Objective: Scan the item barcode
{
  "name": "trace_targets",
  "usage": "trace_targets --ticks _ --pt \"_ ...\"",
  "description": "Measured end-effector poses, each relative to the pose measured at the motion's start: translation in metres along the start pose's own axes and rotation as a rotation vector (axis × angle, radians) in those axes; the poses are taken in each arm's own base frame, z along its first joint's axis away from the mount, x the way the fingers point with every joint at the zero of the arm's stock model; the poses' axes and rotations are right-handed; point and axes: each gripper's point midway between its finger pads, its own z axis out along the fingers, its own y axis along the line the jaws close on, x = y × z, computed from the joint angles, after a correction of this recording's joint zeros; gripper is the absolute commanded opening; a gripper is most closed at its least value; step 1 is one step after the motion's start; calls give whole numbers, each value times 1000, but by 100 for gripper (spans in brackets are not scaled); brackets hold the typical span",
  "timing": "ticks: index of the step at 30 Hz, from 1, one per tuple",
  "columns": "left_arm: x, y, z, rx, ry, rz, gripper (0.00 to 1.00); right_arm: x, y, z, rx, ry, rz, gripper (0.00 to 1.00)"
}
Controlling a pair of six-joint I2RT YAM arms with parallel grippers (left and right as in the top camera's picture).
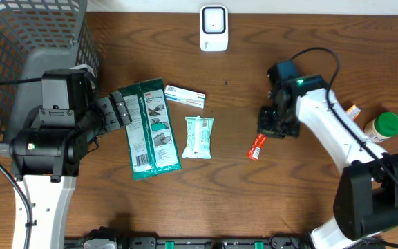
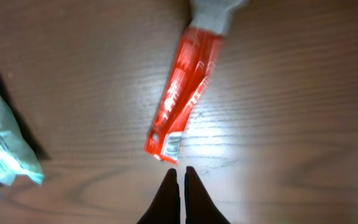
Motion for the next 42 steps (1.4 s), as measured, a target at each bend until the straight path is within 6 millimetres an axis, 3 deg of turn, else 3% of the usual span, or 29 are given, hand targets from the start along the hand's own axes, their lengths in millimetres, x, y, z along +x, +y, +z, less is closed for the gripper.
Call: trace_targets --ticks 7,11,19,24,27,31,35,42 --pt "0 0 0 0 1 0 90 52 6 45 55 92 14 1" --pt "0 0 0 0 0 0 90 61 10 64 51 73 84 1" --pt "0 0 0 0 1 0 90 43 29 70 -33 -10 91 1" --pt "0 0 0 0 1 0 90 51 37 55 -61 41 -33 1" --pt "0 0 0 0 1 0 90 54 19 41 20 15 -61 1" --pt "0 0 0 0 1 0 90 50 5 40 95 -13 -72 1" --pt "0 0 0 -1 1 0 90 40 0 50 116 -80 -78 1" --pt "0 0 0 0 1 0 90 40 -7 70 111 -126 -80 1"
